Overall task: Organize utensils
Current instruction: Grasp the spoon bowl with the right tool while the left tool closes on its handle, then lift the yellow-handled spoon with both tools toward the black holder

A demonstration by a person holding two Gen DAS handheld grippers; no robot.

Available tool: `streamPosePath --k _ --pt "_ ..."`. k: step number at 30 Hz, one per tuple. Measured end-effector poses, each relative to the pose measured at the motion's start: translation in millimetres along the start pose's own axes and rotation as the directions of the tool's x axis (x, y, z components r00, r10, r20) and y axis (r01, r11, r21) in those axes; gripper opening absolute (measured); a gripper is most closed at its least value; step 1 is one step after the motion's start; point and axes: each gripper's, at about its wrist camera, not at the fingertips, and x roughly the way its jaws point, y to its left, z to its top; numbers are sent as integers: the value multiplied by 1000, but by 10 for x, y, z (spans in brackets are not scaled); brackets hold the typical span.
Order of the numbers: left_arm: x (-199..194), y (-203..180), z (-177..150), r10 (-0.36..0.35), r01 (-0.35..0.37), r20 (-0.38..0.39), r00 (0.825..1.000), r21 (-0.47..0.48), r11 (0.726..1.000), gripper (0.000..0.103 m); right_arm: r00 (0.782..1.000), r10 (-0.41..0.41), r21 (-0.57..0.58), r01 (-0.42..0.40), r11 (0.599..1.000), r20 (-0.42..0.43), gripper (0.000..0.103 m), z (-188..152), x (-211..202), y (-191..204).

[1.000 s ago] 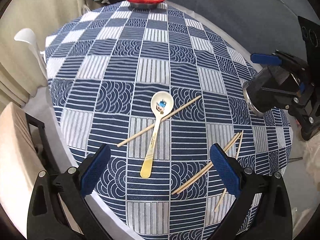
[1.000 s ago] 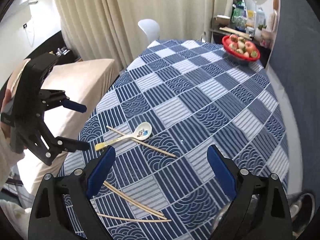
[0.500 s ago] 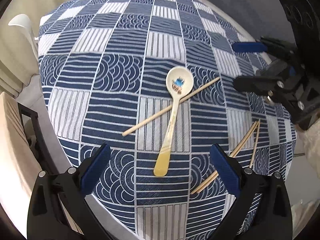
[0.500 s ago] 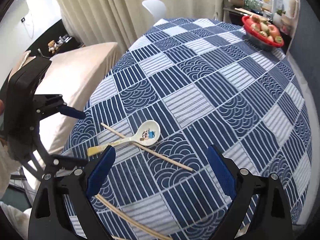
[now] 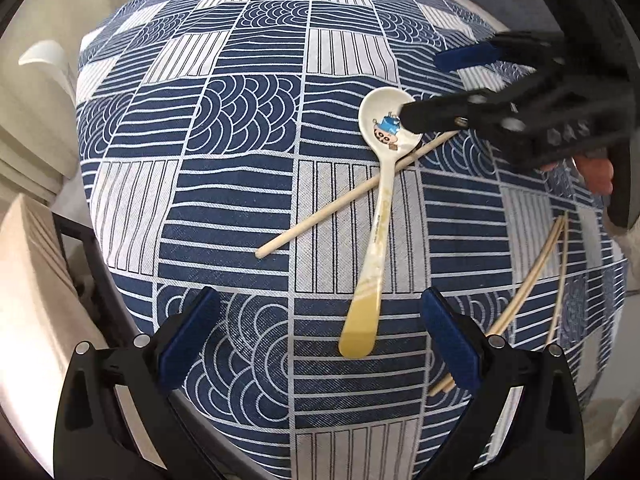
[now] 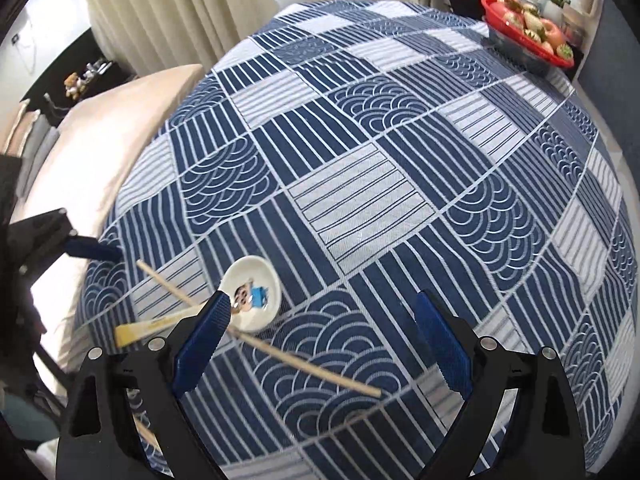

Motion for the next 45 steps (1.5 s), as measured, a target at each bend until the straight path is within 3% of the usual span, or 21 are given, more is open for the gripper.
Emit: streamPosePath --k 3,10,20,21,22,23,24,25,26,29,32,36,45 --pt "41 -68 3 47 -47 -4 999 38 998 99 1000 -15 -3 15 1000 -8 91 13 107 -3" --pt "57 -61 37 43 -42 -16 999 55 998 99 999 -52 -38 53 998 5 96 -1 153 71" --pt "15 -34 23 62 -62 14 998 -13 998 97 996 -90 -10 90 996 -27 93 10 171 86" --pt "-4 -28 16 63 -62 19 998 -16 998 90 996 -89 -2 89 996 -21 88 -7 156 99" --pt "-45 -14 10 63 -62 33 997 -24 998 83 996 -87 -4 86 996 -11 73 -8 134 117" --pt "-92 -1 -8 65 -63 43 997 -33 997 64 997 -73 -12 73 997 -4 64 -7 113 143" --pt "-139 25 -10 65 -63 53 996 -44 997 34 999 -48 -32 48 998 -4 44 -4 78 188" --pt "-161 56 -4 45 -43 53 998 -50 998 26 1000 -21 -46 20 999 -8 18 0 62 221" --pt "-154 58 -5 38 -36 47 998 -44 998 25 1000 7 -53 -8 999 -13 13 3 56 251" --pt "-143 8 -7 36 -35 25 999 -13 999 24 1000 -14 -70 13 997 -9 12 -1 43 331" --pt "-152 8 -33 15 -14 19 1000 -24 1000 23 1000 24 -19 -24 1000 7 8 -24 -11 273" --pt "-169 -90 -53 11 -11 8 1000 1 1000 20 999 36 -34 -35 999 35 7 -29 -150 313" --pt "-408 -170 -16 6 -6 47 999 6 1000 20 994 39 -58 -33 998 103 6 -18 -558 330"
